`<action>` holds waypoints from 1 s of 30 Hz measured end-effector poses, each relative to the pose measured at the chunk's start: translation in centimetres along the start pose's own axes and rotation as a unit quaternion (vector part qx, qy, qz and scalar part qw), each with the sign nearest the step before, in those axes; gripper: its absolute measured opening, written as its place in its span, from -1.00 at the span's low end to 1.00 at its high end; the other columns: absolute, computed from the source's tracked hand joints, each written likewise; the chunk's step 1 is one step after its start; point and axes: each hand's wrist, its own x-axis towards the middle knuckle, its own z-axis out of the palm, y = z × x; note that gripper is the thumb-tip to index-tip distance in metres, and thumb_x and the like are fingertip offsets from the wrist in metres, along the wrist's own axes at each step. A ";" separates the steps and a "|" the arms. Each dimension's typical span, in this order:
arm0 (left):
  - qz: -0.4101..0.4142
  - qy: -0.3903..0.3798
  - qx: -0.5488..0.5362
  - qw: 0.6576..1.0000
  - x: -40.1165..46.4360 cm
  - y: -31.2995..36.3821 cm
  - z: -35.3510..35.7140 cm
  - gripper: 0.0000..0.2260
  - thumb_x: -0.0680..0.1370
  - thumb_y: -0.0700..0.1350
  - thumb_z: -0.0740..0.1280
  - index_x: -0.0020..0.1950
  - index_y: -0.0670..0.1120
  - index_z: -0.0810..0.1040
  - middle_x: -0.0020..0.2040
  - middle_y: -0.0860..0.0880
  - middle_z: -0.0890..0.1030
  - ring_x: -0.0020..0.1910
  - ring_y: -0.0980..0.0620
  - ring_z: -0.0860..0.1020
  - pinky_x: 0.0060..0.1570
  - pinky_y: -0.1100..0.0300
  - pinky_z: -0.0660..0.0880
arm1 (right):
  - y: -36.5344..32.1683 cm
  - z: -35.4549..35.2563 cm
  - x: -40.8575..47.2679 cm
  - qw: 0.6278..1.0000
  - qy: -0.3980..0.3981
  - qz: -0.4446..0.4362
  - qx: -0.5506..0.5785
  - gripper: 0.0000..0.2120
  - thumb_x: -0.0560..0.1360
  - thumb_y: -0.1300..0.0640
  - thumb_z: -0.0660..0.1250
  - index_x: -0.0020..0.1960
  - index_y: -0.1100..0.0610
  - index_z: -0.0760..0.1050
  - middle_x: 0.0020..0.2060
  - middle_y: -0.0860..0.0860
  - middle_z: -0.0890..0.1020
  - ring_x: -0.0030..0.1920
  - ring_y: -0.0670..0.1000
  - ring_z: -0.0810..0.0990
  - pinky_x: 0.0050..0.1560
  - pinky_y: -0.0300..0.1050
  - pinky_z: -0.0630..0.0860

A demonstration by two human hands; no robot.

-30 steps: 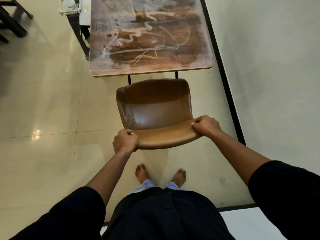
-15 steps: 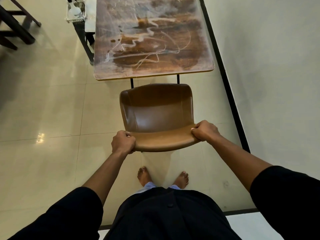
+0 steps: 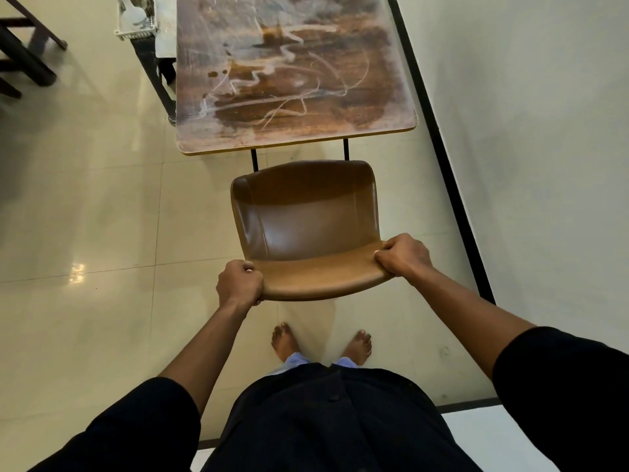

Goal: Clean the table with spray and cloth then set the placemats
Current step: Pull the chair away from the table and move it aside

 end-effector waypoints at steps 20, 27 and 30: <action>0.024 0.021 -0.055 0.998 1.2 1.2 -0.4 -0.69 0.56 -0.30 0.25 0.05 -0.06 0.76 0.01 -0.07 0.68 -0.24 -0.10 0.65 -0.51 0.21 0.54 | -1.5 -0.2 1.0 0.997 0.047 0.009 0.057 -0.77 0.46 0.00 0.49 0.07 0.05 0.75 -0.08 0.02 0.73 -0.05 0.07 0.66 -0.02 -0.06 0.64; 0.013 0.020 -0.040 0.999 2.1 1.6 -0.4 -0.73 0.55 -0.30 0.28 0.01 -0.10 0.76 -0.04 -0.08 0.68 -0.30 -0.04 0.61 -0.51 0.22 0.52 | -1.7 0.0 1.8 0.998 0.037 0.010 0.052 -0.83 0.45 0.04 0.48 -0.01 0.08 0.74 -0.16 0.01 0.71 -0.09 0.06 0.65 -0.07 -0.07 0.62; 0.006 0.017 -0.037 0.999 2.3 1.7 -0.3 -0.77 0.55 -0.29 0.31 0.00 -0.11 0.76 -0.04 -0.08 0.68 -0.30 -0.04 0.61 -0.50 0.21 0.52 | -1.7 0.0 1.9 0.998 0.036 0.010 0.048 -0.83 0.45 0.02 0.48 -0.01 0.07 0.74 -0.17 0.00 0.70 -0.11 0.05 0.65 -0.05 -0.04 0.65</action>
